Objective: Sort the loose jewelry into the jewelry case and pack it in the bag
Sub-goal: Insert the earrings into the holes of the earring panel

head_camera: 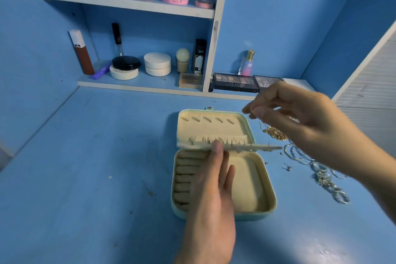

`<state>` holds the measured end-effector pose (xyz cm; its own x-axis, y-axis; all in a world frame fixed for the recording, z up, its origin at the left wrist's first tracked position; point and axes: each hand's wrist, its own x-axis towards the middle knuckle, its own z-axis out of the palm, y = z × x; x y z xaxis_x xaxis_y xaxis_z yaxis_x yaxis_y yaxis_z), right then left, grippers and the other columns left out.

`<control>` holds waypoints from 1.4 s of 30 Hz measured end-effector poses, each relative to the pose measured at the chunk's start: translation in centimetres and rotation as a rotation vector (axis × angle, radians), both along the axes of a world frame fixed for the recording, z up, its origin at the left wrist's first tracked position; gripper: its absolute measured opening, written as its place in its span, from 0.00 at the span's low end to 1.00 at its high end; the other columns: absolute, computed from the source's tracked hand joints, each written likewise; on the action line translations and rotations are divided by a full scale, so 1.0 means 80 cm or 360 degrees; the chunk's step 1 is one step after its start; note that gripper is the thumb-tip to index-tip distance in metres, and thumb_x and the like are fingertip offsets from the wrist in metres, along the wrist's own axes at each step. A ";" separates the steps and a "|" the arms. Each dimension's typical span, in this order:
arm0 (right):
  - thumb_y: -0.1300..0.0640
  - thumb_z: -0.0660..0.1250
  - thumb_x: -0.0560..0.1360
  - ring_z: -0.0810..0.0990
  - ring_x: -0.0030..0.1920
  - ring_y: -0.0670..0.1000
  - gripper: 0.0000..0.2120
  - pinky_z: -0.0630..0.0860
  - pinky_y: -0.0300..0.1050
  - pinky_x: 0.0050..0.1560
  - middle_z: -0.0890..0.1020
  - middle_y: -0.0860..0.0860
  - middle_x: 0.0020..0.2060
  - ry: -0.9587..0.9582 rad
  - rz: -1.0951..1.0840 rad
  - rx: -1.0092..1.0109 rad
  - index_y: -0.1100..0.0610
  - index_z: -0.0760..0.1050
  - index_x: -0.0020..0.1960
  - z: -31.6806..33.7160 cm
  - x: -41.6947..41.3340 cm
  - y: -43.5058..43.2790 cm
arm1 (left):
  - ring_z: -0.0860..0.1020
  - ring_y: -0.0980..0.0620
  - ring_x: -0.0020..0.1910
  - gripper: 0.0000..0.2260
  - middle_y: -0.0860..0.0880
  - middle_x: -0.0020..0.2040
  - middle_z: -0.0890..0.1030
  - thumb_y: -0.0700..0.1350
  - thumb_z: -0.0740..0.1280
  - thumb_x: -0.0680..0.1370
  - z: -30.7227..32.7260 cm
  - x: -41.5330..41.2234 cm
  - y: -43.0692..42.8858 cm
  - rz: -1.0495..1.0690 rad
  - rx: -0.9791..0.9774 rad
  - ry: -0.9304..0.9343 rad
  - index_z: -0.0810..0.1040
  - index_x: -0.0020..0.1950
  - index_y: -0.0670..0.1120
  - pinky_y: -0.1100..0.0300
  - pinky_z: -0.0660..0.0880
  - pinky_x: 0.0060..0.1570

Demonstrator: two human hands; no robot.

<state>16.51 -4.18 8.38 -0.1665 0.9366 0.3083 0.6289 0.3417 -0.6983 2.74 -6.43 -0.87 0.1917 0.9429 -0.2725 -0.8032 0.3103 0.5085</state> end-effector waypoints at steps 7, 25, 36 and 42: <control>0.63 0.65 0.76 0.78 0.35 0.45 0.05 0.75 0.40 0.37 0.82 0.50 0.35 -0.0043 0.0084 -0.0578 0.56 0.78 0.44 -0.034 0.004 0.071 | 0.82 0.59 0.52 0.32 0.52 0.54 0.84 0.56 0.84 0.41 -0.015 0.002 0.001 -0.0044 0.0123 -0.0002 0.87 0.44 0.53 0.61 0.78 0.54; 0.60 0.68 0.74 0.78 0.33 0.47 0.04 0.77 0.54 0.43 0.83 0.53 0.36 -0.0376 0.0276 -0.0806 0.55 0.81 0.42 -0.051 0.001 0.092 | 0.80 0.52 0.57 0.33 0.46 0.59 0.82 0.48 0.85 0.45 -0.016 -0.004 0.002 -0.0099 0.0112 0.0014 0.86 0.49 0.47 0.55 0.69 0.58; 0.59 0.69 0.74 0.78 0.34 0.48 0.03 0.78 0.56 0.44 0.83 0.52 0.36 -0.0477 0.0309 -0.0769 0.55 0.81 0.43 -0.053 -0.001 0.096 | 0.80 0.52 0.58 0.34 0.46 0.59 0.82 0.48 0.85 0.45 -0.015 -0.005 0.001 -0.0106 0.0139 0.0025 0.86 0.50 0.48 0.56 0.69 0.58; 0.58 0.70 0.73 0.77 0.33 0.44 0.03 0.77 0.44 0.42 0.83 0.50 0.36 -0.0499 0.0345 -0.0790 0.53 0.82 0.42 -0.053 -0.002 0.097 | 0.80 0.52 0.58 0.35 0.45 0.60 0.81 0.48 0.85 0.45 -0.015 -0.006 0.001 -0.0107 0.0128 0.0046 0.85 0.52 0.46 0.55 0.68 0.58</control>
<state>16.34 3.61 4.17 -0.3810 0.8903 -0.2492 0.7822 0.1667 -0.6003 2.27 -6.31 -2.07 0.2485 0.9472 -0.2026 -0.7664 0.3202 0.5568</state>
